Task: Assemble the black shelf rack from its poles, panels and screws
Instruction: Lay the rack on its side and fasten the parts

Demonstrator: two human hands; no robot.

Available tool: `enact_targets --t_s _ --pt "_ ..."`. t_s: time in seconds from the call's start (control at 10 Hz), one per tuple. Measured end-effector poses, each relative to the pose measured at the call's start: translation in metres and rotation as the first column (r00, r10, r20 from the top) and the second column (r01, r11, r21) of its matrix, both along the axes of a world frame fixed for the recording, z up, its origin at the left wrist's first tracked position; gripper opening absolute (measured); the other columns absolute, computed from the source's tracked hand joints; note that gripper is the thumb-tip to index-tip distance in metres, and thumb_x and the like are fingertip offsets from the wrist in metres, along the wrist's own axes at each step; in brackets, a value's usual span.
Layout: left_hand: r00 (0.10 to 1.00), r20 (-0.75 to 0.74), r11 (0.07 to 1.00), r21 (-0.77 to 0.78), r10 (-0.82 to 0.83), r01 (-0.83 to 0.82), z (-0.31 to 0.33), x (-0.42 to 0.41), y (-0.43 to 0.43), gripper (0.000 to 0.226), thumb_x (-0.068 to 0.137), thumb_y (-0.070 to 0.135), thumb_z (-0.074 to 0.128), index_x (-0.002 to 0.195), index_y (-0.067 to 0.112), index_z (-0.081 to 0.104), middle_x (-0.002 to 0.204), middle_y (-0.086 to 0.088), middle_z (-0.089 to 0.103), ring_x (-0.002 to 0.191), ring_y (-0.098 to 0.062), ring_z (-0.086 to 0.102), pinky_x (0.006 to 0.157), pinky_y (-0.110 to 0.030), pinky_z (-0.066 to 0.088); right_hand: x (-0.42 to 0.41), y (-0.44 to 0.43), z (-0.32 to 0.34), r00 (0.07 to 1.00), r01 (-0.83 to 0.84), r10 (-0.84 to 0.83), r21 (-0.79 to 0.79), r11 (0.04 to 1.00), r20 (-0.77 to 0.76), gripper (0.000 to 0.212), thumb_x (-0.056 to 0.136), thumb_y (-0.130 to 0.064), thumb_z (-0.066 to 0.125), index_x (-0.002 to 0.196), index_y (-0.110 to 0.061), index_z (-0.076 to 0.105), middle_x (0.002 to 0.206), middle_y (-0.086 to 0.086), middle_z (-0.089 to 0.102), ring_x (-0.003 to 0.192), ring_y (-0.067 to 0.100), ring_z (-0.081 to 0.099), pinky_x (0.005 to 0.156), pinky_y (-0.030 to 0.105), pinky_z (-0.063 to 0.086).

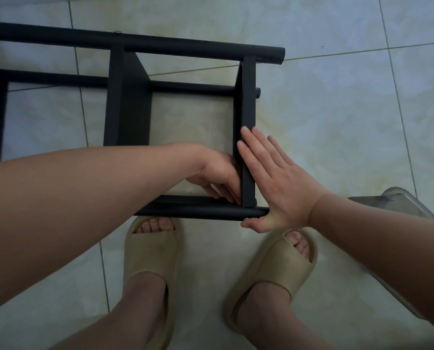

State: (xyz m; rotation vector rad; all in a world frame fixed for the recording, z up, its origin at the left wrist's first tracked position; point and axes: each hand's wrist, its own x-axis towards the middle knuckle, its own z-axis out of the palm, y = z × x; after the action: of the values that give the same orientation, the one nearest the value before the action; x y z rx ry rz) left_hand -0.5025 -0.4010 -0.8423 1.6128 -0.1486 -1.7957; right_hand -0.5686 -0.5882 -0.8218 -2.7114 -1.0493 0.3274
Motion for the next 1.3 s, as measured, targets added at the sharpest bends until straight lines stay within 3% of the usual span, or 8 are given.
enact_targets --t_s 0.1,0.3,0.6,0.8,0.9,1.0,1.2,1.3 --pt "1.0 -0.022 1.0 -0.016 0.01 -0.01 0.0009 0.002 0.001 0.018 0.085 0.012 0.073 0.097 0.025 0.072 0.094 0.007 0.076 0.099 -0.011 0.071 0.09 -0.034 0.049 0.0001 -0.0001 -0.0003 1.0 0.0 0.0 0.006 1.0 0.0 0.127 0.074 -0.081 0.052 0.159 0.005 0.012 0.168 0.024 0.002 0.157 0.038 -0.001 0.124 0.058 0.019" --pt "1.0 0.0 0.999 0.027 -0.029 0.029 0.0004 0.002 0.0023 0.017 0.089 0.021 0.071 0.105 0.025 0.072 0.107 0.007 0.076 0.109 -0.013 0.069 0.105 -0.041 0.045 0.0 -0.0003 -0.0011 1.0 -0.001 0.001 0.004 1.0 0.002 0.126 0.075 -0.081 0.051 0.159 0.004 0.011 0.168 0.024 0.001 0.157 0.038 -0.002 0.124 0.057 0.018" --pt "1.0 -0.02 1.0 -0.017 -0.004 0.004 0.0015 0.0035 -0.0006 0.019 0.086 0.01 0.073 0.1 0.022 0.073 0.095 0.005 0.075 0.096 -0.013 0.069 0.092 -0.031 0.051 0.0002 -0.0002 -0.0005 1.0 0.005 -0.005 0.013 1.0 -0.002 0.127 0.074 -0.081 0.053 0.159 0.005 0.012 0.168 0.024 0.002 0.157 0.038 -0.001 0.124 0.057 0.018" --pt "0.999 -0.017 0.999 0.039 -0.03 0.031 -0.0015 0.0032 -0.0005 0.022 0.088 0.017 0.071 0.109 0.02 0.073 0.11 0.002 0.075 0.108 -0.017 0.069 0.099 -0.037 0.05 -0.0006 -0.0001 -0.0009 1.0 0.003 -0.003 -0.004 1.0 -0.003 0.127 0.075 -0.082 0.051 0.159 0.004 0.011 0.168 0.023 0.001 0.157 0.037 -0.002 0.124 0.057 0.018" --pt "0.999 -0.034 0.999 0.036 -0.015 0.016 -0.0036 0.0009 -0.0001 0.009 0.087 0.017 0.072 0.089 0.024 0.077 0.097 0.004 0.077 0.091 -0.012 0.07 0.089 -0.032 0.05 -0.0004 0.0001 -0.001 1.0 0.001 -0.001 0.0 1.0 0.002 0.127 0.074 -0.082 0.051 0.159 0.004 0.011 0.168 0.024 0.001 0.157 0.038 -0.001 0.124 0.057 0.018" --pt "0.999 -0.047 1.0 0.018 0.0 0.001 -0.0038 0.0011 -0.0007 0.014 0.085 0.014 0.074 0.077 0.024 0.077 0.087 0.004 0.075 0.083 -0.012 0.067 0.084 -0.029 0.047 -0.0006 0.0003 -0.0009 1.0 0.003 -0.003 0.003 1.0 0.001 0.128 0.074 -0.081 0.053 0.159 0.004 0.011 0.168 0.024 0.002 0.157 0.038 -0.001 0.124 0.057 0.018" --pt "0.997 -0.078 1.0 0.012 0.028 -0.027 -0.0018 0.0032 -0.0008 0.019 0.087 0.009 0.07 0.104 0.018 0.072 0.099 0.002 0.073 0.097 -0.016 0.066 0.09 -0.03 0.048 -0.0005 0.0004 -0.0001 1.0 0.005 -0.005 -0.002 1.0 -0.004 0.128 0.073 -0.081 0.053 0.159 0.005 0.012 0.168 0.024 0.002 0.156 0.038 -0.001 0.124 0.058 0.018" --pt "0.996 -0.082 0.999 0.038 0.025 -0.022 -0.0042 0.0021 0.0013 0.019 0.091 0.014 0.067 0.108 0.017 0.072 0.103 0.003 0.074 0.1 -0.016 0.067 0.09 -0.031 0.05 -0.0005 0.0004 -0.0004 1.0 0.003 -0.003 -0.004 1.0 -0.005 0.127 0.074 -0.081 0.052 0.159 0.005 0.012 0.168 0.024 0.001 0.156 0.038 -0.001 0.124 0.058 0.018"
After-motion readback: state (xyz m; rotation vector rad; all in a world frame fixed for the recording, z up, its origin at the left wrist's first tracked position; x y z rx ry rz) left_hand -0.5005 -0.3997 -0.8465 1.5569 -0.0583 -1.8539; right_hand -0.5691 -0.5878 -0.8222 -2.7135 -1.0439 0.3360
